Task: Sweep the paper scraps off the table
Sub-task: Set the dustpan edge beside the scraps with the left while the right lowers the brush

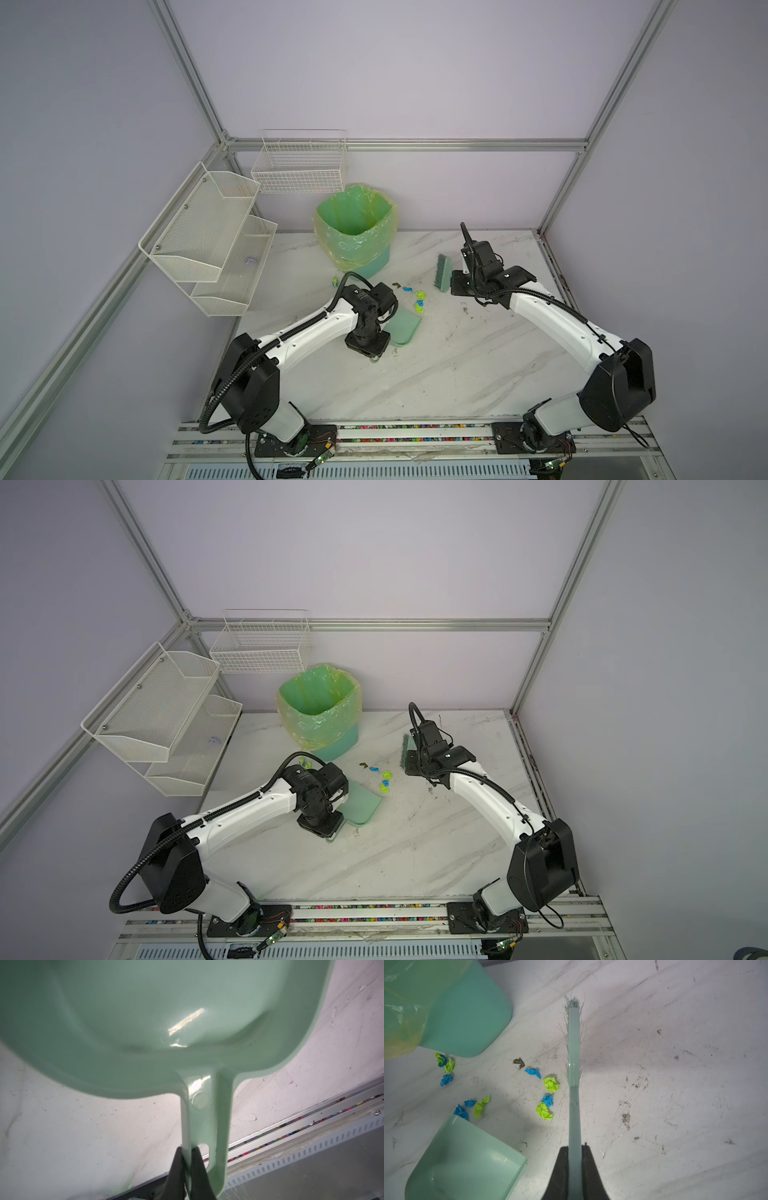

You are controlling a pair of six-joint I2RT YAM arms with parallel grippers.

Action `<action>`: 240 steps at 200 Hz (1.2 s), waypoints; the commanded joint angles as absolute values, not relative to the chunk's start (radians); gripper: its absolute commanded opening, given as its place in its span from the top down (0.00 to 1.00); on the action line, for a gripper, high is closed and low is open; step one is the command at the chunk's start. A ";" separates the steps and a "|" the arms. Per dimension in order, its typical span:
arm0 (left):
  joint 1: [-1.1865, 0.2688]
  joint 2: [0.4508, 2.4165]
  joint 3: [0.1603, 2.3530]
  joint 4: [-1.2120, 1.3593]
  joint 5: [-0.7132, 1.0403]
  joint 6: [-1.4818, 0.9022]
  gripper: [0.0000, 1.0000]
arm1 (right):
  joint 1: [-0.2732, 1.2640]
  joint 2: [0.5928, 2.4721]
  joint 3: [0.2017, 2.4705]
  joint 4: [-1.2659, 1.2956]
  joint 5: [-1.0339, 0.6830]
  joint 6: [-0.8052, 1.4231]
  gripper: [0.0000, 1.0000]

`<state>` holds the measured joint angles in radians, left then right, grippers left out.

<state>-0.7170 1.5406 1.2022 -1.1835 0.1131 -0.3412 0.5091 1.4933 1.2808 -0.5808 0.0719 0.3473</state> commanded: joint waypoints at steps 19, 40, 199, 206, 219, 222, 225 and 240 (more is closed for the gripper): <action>-0.724 1.595 1.197 -1.196 0.179 -0.343 1.00 | 0.505 1.534 1.322 -0.554 0.110 0.267 1.00; -0.726 1.616 1.198 -1.190 0.179 -0.341 1.00 | 0.505 1.549 1.322 -0.497 0.089 0.228 1.00; -0.723 1.773 1.330 -1.149 0.179 -0.322 1.00 | 0.506 1.639 1.302 -0.407 0.005 0.060 1.00; -0.724 1.776 1.339 -1.150 0.179 -0.321 1.00 | 0.507 1.632 1.293 -0.407 -0.003 0.061 1.00; -0.724 1.782 1.354 -1.150 0.181 -0.319 1.00 | 0.508 1.618 1.272 -0.406 -0.021 0.065 1.00; -0.723 1.783 1.357 -1.150 0.182 -0.317 1.00 | 0.508 1.613 1.267 -0.406 -0.026 0.067 1.00; -0.723 1.785 1.361 -1.151 0.184 -0.316 1.00 | 0.508 1.609 1.263 -0.406 -0.030 0.068 1.00; -0.721 1.795 1.373 -1.153 0.185 -0.313 1.00 | 0.511 1.587 1.237 -0.403 -0.046 0.079 1.00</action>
